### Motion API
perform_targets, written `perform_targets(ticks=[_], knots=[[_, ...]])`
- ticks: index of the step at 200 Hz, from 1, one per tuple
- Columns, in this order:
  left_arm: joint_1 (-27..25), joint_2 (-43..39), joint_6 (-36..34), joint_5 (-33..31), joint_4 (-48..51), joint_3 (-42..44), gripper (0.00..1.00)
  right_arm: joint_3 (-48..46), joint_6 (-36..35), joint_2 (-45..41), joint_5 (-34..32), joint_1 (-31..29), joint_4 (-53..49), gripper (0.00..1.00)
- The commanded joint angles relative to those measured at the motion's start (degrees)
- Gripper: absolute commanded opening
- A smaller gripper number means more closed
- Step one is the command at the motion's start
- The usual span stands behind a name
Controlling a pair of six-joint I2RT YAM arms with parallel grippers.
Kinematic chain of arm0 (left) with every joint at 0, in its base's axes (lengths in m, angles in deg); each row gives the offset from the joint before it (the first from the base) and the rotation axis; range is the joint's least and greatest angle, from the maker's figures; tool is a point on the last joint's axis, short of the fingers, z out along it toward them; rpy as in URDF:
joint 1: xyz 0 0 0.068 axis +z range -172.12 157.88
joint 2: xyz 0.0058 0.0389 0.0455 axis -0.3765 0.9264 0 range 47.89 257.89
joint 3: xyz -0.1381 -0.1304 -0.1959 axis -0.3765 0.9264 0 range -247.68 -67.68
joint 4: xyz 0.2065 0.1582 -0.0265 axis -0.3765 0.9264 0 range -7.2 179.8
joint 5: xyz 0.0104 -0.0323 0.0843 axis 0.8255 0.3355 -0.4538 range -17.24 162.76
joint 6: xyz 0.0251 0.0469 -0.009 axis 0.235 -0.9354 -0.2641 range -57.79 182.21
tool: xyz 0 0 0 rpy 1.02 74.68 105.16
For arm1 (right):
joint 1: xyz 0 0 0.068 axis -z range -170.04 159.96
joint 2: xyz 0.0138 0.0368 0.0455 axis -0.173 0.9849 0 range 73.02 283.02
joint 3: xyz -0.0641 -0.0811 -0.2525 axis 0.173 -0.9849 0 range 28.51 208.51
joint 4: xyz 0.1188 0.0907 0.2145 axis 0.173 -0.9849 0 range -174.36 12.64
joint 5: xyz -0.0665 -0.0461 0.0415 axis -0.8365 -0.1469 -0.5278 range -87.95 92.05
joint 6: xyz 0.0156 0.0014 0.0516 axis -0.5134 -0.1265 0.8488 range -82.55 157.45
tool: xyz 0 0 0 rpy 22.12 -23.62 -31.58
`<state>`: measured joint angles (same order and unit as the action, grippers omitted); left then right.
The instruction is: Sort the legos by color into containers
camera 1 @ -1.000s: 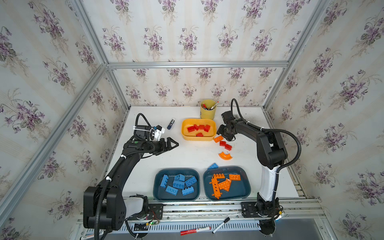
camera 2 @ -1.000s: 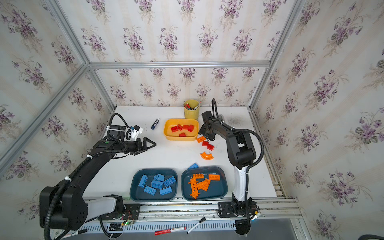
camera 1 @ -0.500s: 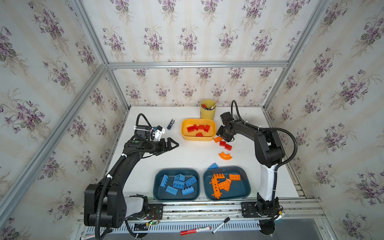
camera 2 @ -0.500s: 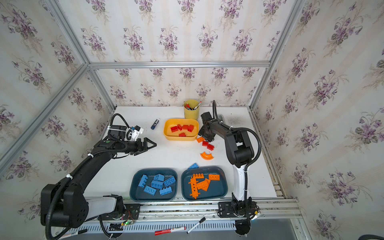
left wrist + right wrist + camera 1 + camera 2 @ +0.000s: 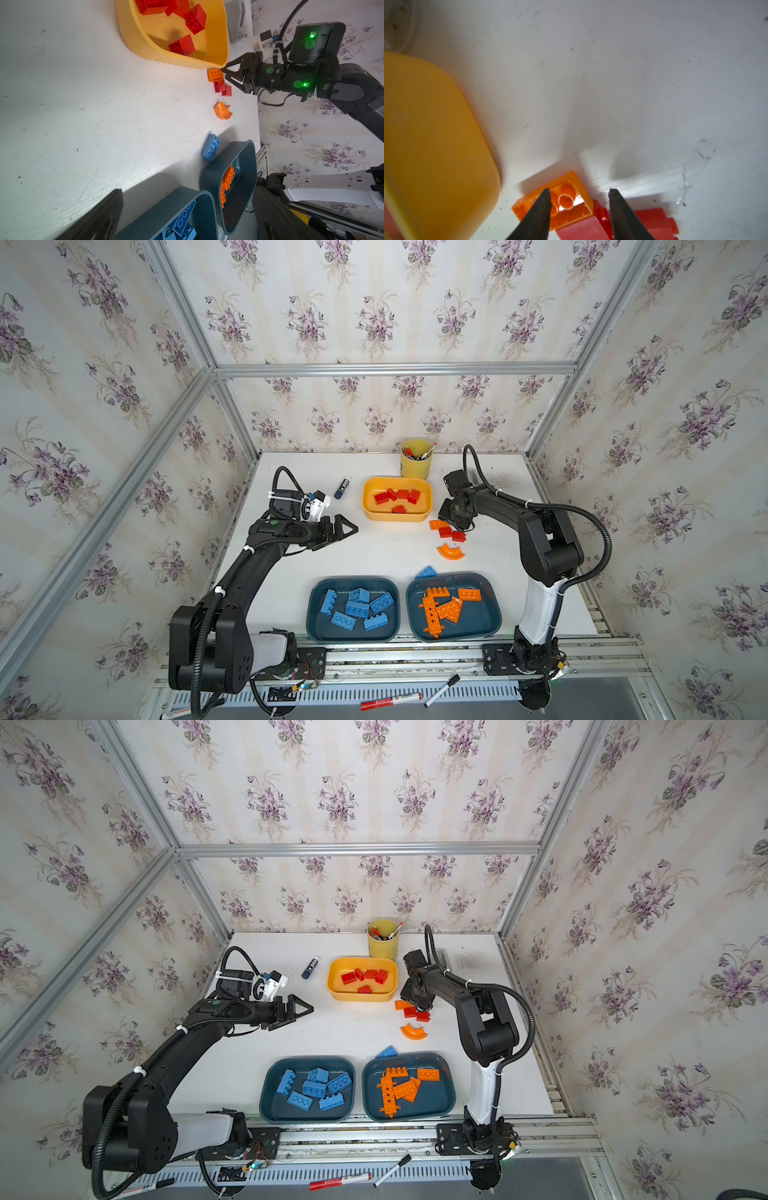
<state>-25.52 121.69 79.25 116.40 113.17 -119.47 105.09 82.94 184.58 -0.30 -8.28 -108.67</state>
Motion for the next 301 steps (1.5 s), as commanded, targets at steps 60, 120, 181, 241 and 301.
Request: perform_targets(ticks=[60, 120, 181, 241, 301], knots=[[-0.03, -0.5, -1.31, 1.15, -0.4, 0.2, 0.99, -5.22, -48.95, -8.3, 9.69, -1.58, 7.08, 0.67], [-0.03, -0.27, -1.41, 0.61, -0.4, 0.21, 0.99, -11.24, -90.61, -12.55, 13.14, -1.35, 6.91, 0.74], [-0.06, -0.82, -1.49, -0.12, -0.4, 1.2, 0.99, -8.2, -101.54, -6.72, 11.61, 0.4, 9.68, 0.77], [-0.03, -0.24, -1.37, -0.05, -0.4, 0.55, 0.99, -0.58, -103.48, 0.11, 16.32, 1.34, 2.72, 0.75], [-0.2, 0.02, -1.22, -0.22, -0.4, 0.38, 0.99, 8.75, -105.18, 6.28, 20.79, 2.77, -9.41, 0.63]])
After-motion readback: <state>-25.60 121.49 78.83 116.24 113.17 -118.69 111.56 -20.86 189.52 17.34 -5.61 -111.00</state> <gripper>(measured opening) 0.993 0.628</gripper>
